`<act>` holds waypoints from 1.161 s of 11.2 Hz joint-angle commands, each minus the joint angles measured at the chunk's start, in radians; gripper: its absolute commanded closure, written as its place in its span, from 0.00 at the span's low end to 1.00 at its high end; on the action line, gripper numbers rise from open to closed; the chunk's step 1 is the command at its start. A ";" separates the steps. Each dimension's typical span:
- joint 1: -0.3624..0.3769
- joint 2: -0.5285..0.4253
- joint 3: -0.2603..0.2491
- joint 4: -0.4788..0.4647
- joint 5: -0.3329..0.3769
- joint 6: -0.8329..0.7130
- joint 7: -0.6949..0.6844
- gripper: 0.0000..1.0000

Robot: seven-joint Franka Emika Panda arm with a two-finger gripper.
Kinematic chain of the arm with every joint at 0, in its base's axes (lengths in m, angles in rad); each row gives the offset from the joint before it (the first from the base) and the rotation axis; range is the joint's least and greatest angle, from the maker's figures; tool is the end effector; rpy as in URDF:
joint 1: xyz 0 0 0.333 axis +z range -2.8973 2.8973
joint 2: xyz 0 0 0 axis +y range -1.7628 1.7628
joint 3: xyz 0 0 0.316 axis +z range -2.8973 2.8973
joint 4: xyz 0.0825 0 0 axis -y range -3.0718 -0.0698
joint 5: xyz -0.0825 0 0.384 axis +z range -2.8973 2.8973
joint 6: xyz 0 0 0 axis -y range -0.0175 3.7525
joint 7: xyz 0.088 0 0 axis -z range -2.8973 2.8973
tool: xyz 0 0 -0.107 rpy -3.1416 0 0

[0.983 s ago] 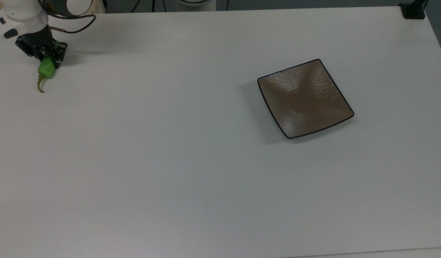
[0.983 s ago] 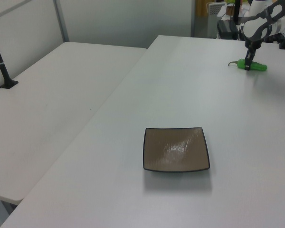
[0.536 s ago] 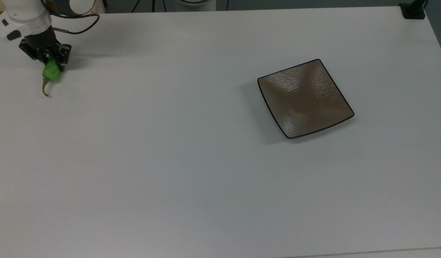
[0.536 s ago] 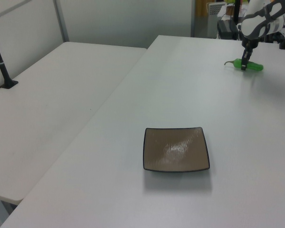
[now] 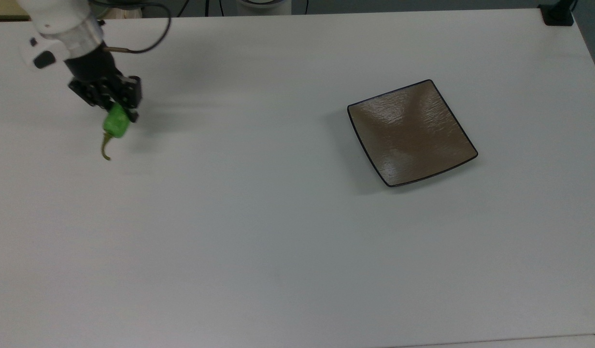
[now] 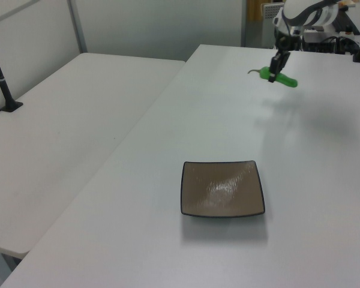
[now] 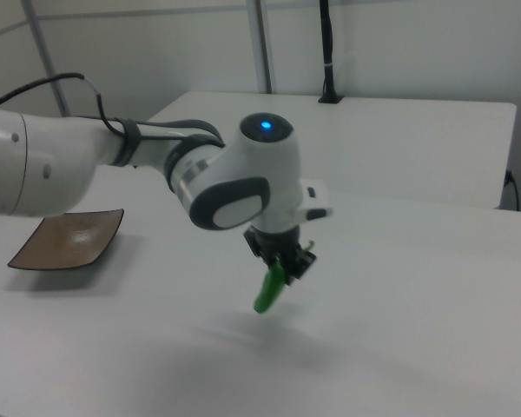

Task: Chili peppers are placed on a ceramic plate
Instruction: 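Lift the chili pepper and carry it over the brown square plate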

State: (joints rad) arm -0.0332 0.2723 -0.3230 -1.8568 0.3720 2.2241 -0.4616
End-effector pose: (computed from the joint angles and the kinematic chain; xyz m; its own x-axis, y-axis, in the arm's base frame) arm 0.6003 -0.1982 0.3927 0.9775 -0.1030 0.1842 -0.0725 -0.9836 -0.1654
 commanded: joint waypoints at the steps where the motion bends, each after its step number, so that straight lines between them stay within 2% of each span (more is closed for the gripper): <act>1: 0.012 -0.002 0.151 0.057 0.015 -0.021 0.243 0.76; 2: 0.012 -0.001 0.212 0.082 0.010 -0.015 0.330 0.76; 4: 0.061 0.005 0.289 0.113 -0.002 -0.006 0.473 0.76; 5: 0.082 0.007 0.344 0.138 -0.007 0.000 0.547 0.76; 8: 0.092 0.005 0.525 0.146 -0.152 0.000 0.705 0.74; 9: 0.105 0.010 0.566 0.145 -0.183 0.003 0.748 0.74; 11: 0.180 0.027 0.591 0.145 -0.222 0.017 0.816 0.71; 13: 0.225 0.068 0.624 0.146 -0.280 0.029 0.871 0.71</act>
State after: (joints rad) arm 0.1478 0.2967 0.2806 -1.7179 0.1602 2.2264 0.3422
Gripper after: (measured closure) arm 0.626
